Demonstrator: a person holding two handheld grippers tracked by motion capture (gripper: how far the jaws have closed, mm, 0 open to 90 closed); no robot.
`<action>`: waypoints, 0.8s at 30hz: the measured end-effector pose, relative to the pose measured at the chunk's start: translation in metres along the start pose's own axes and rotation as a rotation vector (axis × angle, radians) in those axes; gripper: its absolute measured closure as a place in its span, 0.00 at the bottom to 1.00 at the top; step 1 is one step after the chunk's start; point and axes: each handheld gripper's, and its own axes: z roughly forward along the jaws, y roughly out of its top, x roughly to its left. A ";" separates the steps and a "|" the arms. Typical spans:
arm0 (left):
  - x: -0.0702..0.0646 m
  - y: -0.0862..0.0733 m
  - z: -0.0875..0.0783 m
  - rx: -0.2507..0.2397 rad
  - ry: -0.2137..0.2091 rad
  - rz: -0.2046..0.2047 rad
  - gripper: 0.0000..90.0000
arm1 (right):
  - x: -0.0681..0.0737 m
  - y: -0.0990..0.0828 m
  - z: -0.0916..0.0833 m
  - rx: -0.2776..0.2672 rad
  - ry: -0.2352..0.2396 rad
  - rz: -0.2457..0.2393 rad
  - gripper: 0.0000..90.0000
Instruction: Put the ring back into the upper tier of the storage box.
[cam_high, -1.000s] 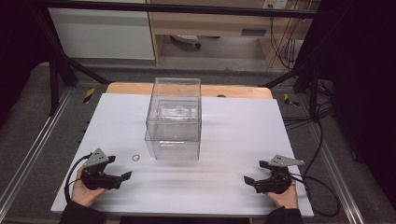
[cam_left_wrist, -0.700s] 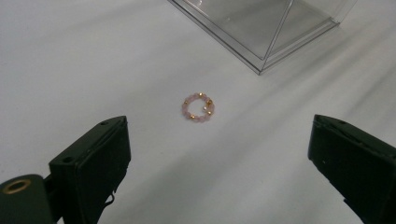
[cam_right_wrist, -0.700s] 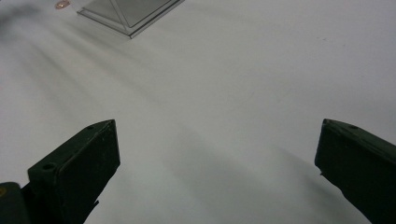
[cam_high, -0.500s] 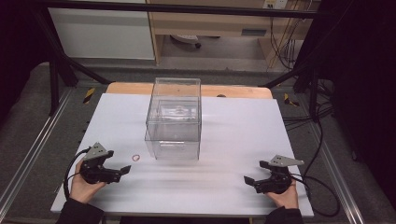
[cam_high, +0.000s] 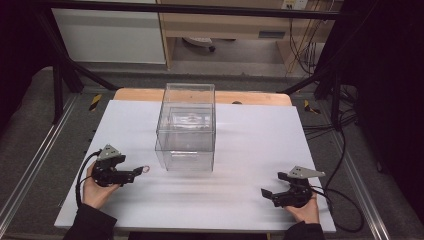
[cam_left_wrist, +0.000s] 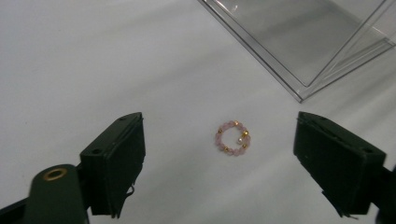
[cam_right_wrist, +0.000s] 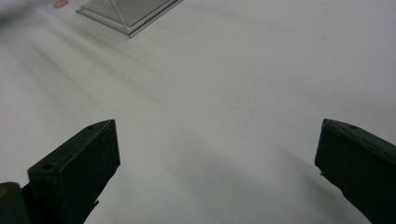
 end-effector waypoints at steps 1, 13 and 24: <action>0.000 0.001 0.002 0.005 0.003 -0.007 0.22 | 0.000 0.000 0.000 0.002 0.000 0.003 0.01; 0.002 -0.004 0.024 0.028 0.016 -0.032 0.50 | 0.000 0.000 0.001 0.007 0.000 -0.002 0.00; -0.002 -0.006 0.033 0.048 0.008 -0.040 0.76 | 0.000 0.000 0.001 0.008 -0.002 0.000 0.01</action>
